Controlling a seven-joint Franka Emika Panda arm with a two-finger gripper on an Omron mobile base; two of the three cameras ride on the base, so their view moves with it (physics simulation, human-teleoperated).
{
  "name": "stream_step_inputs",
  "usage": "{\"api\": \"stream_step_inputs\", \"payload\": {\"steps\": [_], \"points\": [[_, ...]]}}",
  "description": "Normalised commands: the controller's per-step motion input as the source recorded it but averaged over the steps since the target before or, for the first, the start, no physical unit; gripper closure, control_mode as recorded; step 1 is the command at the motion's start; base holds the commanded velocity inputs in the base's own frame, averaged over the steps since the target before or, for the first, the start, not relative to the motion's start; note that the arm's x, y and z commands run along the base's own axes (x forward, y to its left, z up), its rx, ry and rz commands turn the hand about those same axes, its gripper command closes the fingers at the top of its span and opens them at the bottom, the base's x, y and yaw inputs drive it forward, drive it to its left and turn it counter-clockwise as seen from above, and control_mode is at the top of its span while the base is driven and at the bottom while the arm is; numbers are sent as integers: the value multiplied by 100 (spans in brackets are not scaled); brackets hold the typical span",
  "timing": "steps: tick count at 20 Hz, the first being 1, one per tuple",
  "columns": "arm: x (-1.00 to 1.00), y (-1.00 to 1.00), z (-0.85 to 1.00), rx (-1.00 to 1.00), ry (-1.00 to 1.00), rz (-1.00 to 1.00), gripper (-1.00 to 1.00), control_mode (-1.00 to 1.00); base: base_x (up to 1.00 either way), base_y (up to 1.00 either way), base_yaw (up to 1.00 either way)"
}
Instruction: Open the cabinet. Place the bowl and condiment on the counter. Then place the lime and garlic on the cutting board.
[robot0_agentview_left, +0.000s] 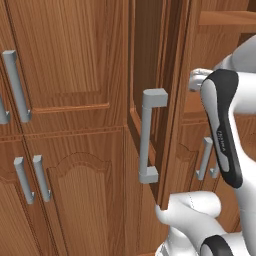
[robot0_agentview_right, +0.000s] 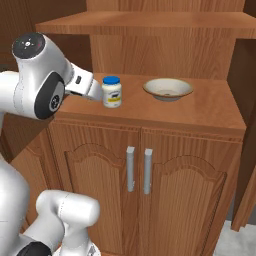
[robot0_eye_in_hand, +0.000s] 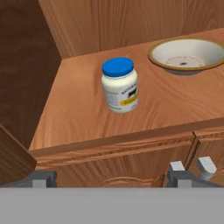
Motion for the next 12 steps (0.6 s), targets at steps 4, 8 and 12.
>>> {"api": "stream_step_inputs", "payload": {"steps": [4, 8, 12], "points": [[32, -20, 0, 0, -3, 0, -100, -100, 0, 0, 0], [27, -1, 0, 0, -8, 0, -100, -100, 0, 0, 0], [29, 0, -5, -2, -2, 0, -100, -100, 0, 0, 0]]}}
